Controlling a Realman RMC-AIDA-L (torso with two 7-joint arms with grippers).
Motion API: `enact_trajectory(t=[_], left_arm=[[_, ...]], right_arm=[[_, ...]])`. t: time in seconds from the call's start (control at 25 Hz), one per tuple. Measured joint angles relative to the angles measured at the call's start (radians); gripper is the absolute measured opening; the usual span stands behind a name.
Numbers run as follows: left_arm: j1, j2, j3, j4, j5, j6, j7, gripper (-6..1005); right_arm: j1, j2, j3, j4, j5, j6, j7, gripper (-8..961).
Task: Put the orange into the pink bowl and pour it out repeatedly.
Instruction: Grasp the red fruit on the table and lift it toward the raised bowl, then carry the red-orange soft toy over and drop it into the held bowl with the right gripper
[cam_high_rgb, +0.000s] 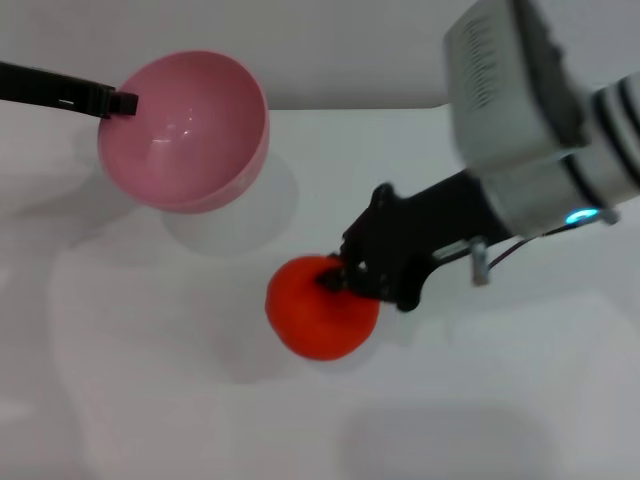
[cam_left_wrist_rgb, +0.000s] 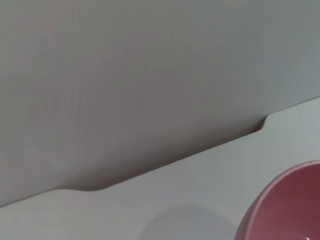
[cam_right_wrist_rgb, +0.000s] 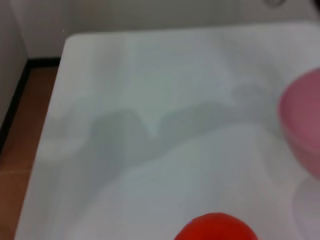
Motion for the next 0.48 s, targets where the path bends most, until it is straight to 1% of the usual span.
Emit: enact_trajectory(t=[0.2,0.32,0.48], left_arm=[[0.003,0.002,0.000,-0.005,0.000,-0.001,0.000,43],[0.004,-0.001,0.003,-0.011,0.000,0.001,0.001,43],[0.005,-0.008,0.025,-0.013,0.000,0.003,-0.002,43]], right_arm=[[-0.028,0.001,0.095,-0.176,0.010,-0.074,0.024,55],[-0.029,0.002,0.135,-0.258,0.011,-0.079,0.026,55],[-0.023,0.002,0.185,-0.334,0.026,-0.069,0.028,55]])
